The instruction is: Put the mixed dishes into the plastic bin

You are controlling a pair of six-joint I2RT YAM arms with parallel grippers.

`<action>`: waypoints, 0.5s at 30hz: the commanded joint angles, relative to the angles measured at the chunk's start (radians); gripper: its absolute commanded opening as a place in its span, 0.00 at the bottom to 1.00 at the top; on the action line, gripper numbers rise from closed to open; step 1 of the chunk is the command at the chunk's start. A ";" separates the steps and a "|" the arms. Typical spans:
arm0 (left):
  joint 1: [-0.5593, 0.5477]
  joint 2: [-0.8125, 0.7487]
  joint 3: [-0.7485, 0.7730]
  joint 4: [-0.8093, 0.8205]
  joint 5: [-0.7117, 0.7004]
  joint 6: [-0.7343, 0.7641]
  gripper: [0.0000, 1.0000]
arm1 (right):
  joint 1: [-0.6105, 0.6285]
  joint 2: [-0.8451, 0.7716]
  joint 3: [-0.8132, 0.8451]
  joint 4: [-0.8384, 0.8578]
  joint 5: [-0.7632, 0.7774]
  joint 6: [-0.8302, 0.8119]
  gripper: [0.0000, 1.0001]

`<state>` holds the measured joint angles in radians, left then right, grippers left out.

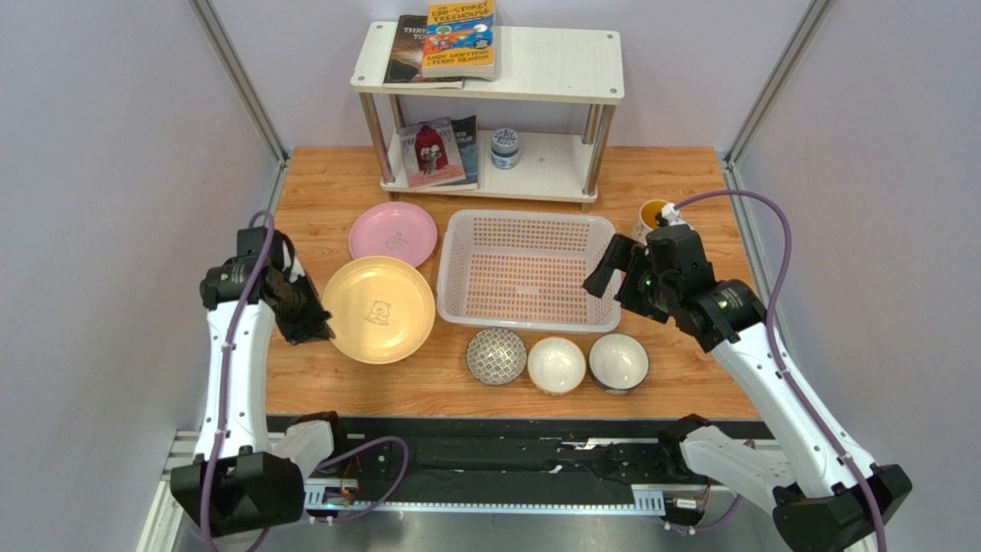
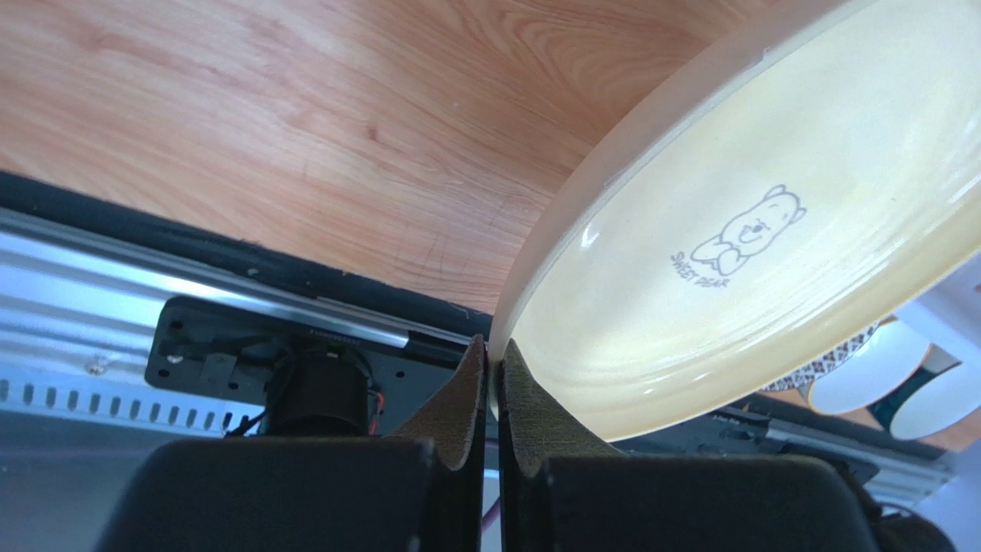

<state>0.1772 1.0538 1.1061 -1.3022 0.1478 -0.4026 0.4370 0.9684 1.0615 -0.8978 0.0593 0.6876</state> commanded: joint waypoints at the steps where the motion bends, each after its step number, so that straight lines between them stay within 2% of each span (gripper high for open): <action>1: 0.102 -0.058 0.034 -0.049 -0.005 -0.045 0.00 | -0.001 0.052 0.052 0.045 -0.125 -0.016 0.99; 6: 0.120 -0.098 0.072 0.038 0.030 -0.100 0.00 | 0.002 0.145 0.150 0.026 -0.170 -0.031 0.99; 10: 0.114 -0.149 0.002 0.173 0.221 -0.206 0.00 | 0.052 0.180 0.172 0.092 -0.193 0.018 0.99; 12: 0.084 -0.155 -0.002 0.211 0.217 -0.257 0.00 | 0.081 0.207 0.178 0.111 -0.207 0.033 0.99; 13: 0.020 -0.153 0.012 0.213 0.158 -0.266 0.00 | 0.109 0.213 0.187 0.112 -0.199 0.050 0.99; 15: -0.037 -0.147 0.052 0.221 0.118 -0.298 0.00 | 0.129 0.228 0.187 0.129 -0.187 0.067 0.99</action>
<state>0.2325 0.9161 1.1049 -1.1774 0.2565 -0.5938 0.5190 1.1732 1.2060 -0.8383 -0.1059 0.7071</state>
